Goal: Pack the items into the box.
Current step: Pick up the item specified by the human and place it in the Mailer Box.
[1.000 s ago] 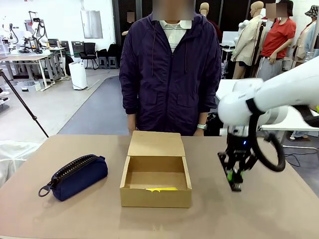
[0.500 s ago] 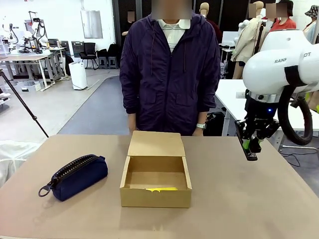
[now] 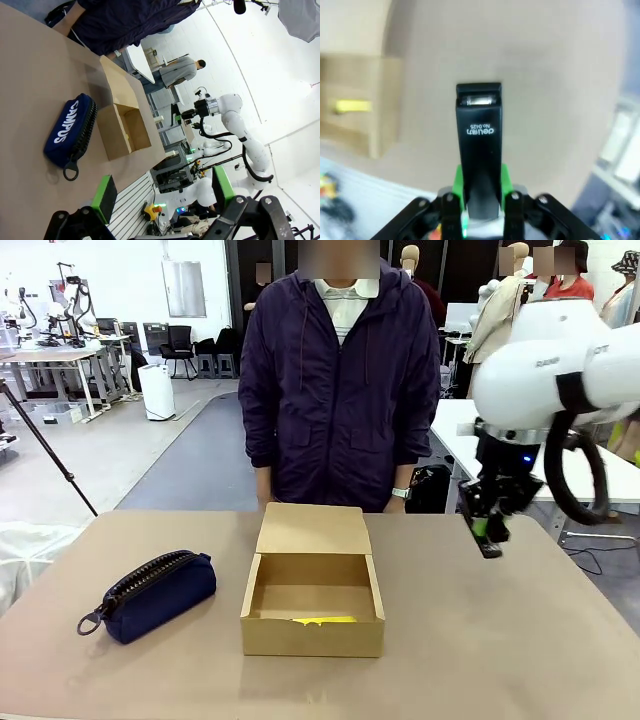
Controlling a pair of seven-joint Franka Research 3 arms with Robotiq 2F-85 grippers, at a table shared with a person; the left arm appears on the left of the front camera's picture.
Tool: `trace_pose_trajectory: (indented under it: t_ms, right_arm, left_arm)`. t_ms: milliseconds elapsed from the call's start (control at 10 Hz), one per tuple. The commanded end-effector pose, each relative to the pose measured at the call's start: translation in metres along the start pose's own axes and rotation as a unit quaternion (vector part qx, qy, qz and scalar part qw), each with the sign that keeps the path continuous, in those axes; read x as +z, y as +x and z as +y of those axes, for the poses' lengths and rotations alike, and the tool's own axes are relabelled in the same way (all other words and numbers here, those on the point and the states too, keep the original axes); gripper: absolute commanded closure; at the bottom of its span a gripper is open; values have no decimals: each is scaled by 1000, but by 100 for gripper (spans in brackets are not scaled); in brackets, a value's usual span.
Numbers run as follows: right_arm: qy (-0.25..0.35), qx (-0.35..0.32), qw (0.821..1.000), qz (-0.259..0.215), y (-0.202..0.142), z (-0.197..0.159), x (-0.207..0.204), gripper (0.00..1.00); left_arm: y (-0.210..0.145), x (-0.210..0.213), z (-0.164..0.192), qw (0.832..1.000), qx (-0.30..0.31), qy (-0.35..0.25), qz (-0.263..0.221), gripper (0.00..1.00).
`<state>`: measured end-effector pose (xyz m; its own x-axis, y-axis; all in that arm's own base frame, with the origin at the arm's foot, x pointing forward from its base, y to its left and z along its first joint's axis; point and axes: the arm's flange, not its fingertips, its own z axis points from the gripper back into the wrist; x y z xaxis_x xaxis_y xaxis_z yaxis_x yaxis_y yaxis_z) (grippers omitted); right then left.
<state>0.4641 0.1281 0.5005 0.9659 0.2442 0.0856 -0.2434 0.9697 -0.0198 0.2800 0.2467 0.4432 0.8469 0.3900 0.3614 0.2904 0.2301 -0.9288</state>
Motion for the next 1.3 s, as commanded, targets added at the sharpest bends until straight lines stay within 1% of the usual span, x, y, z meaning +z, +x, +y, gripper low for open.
trace_pose_trajectory:
  t_ms: [0,100,200,300,400,500,600,700,800,900,1000,1100,1200]
  right_arm:
    - [-4,215,976,-23,62,49,8,100]
    - [-11,317,948,-32,83,88,10,100]
    - [-23,415,908,-39,97,133,10,100]
    - [-28,489,871,-49,103,168,8,100]
    - [-21,551,833,-41,105,199,4,100]
    - [-6,596,803,-15,102,223,-2,100]
    - [-2,619,786,8,93,238,-9,100]
    - [1,620,784,34,81,248,-16,100]
    - [-6,602,795,69,72,256,-27,100]
    - [-7,603,793,86,63,261,-36,100]
    - [0,604,792,86,61,264,-46,100]
    - [2,597,798,84,61,267,-58,100]
    - [-8,594,800,85,61,268,-61,100]
  left_arm:
    - [-1,1,-1,1000,-3,-5,1,0]
    - [-1,1,-1,1000,-3,-5,1,0]
    - [-1,1,-1,1000,-3,-5,1,0]
    - [-1,1,-1,1000,-3,-5,1,0]
    - [-1,1,-1,1000,-3,-5,1,0]
    - [-1,1,-1,1000,-3,-5,1,0]
    - [-1,1,-1,1000,-3,-5,1,0]
    - [-1,1,-1,1000,-3,-5,1,0]
    - [-1,1,-1,1000,-3,-5,1,0]
    - [-1,1,-1,1000,-3,-5,1,0]
    - [-1,1,-1,1000,-3,-5,1,0]
    - [-1,1,-1,1000,-3,-5,1,0]
    - [-1,1,-1,1000,-3,-5,1,0]
